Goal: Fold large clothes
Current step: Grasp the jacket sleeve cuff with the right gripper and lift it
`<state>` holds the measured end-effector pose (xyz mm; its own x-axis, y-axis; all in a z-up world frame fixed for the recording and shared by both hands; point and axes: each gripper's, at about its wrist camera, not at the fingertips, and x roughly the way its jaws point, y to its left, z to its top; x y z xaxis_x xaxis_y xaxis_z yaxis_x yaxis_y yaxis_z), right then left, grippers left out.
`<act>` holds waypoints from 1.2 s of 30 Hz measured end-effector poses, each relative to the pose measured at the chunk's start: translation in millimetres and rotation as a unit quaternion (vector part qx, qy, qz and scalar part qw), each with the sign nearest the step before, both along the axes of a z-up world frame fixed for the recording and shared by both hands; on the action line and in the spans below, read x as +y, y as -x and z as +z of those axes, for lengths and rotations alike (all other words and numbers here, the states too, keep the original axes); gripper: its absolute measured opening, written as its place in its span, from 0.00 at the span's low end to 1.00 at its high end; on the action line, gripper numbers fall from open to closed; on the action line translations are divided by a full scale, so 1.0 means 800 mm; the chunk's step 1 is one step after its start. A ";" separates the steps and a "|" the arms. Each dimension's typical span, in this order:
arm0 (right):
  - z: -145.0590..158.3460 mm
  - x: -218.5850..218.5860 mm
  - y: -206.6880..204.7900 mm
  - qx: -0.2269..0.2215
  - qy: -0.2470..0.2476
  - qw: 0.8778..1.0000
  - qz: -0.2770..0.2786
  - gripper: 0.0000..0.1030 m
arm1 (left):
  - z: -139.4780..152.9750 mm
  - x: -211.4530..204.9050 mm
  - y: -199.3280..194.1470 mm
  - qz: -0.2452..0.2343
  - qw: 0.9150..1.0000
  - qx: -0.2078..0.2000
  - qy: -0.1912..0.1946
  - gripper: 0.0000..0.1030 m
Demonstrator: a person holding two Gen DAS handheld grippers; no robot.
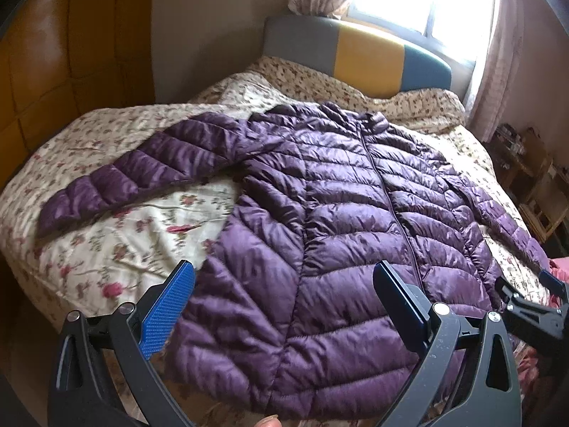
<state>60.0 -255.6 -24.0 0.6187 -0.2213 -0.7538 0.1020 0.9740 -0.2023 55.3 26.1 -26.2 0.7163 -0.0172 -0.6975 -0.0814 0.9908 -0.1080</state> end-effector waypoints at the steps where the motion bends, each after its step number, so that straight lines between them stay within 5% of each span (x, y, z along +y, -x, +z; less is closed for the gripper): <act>1: -0.006 -0.013 -0.013 0.010 -0.003 1.000 -0.005 0.98 | -0.004 -0.001 -0.010 0.001 1.000 0.006 -0.004 0.97; 6: -0.026 -0.103 -0.076 0.042 0.007 0.997 -0.072 0.97 | -0.021 -0.004 -0.062 -0.010 0.999 0.021 -0.023 0.97; 10: -0.034 -0.209 -0.117 0.054 0.015 0.985 -0.165 0.86 | -0.037 0.006 -0.111 -0.003 0.999 0.031 -0.028 0.97; 15: -0.034 -0.327 -0.142 0.060 0.019 0.959 -0.277 0.78 | -0.044 0.014 -0.163 0.002 0.999 0.031 -0.023 0.97; 23: -0.062 -0.478 -0.142 0.105 -0.018 0.899 -0.425 0.77 | -0.053 0.017 -0.231 0.015 0.999 0.032 -0.036 0.97; 30: -0.084 -0.499 -0.129 0.099 -0.095 0.880 -0.455 0.83 | -0.069 0.016 -0.274 0.014 0.998 0.044 -0.053 0.97; 34: -0.086 -0.492 -0.134 0.086 -0.122 0.883 -0.444 0.64 | -0.082 0.019 -0.290 0.018 0.997 0.060 -0.050 0.97; 36: -0.082 -0.480 -0.145 0.090 -0.114 0.894 -0.423 0.39 | -0.086 0.020 -0.294 0.017 0.997 0.062 -0.050 0.97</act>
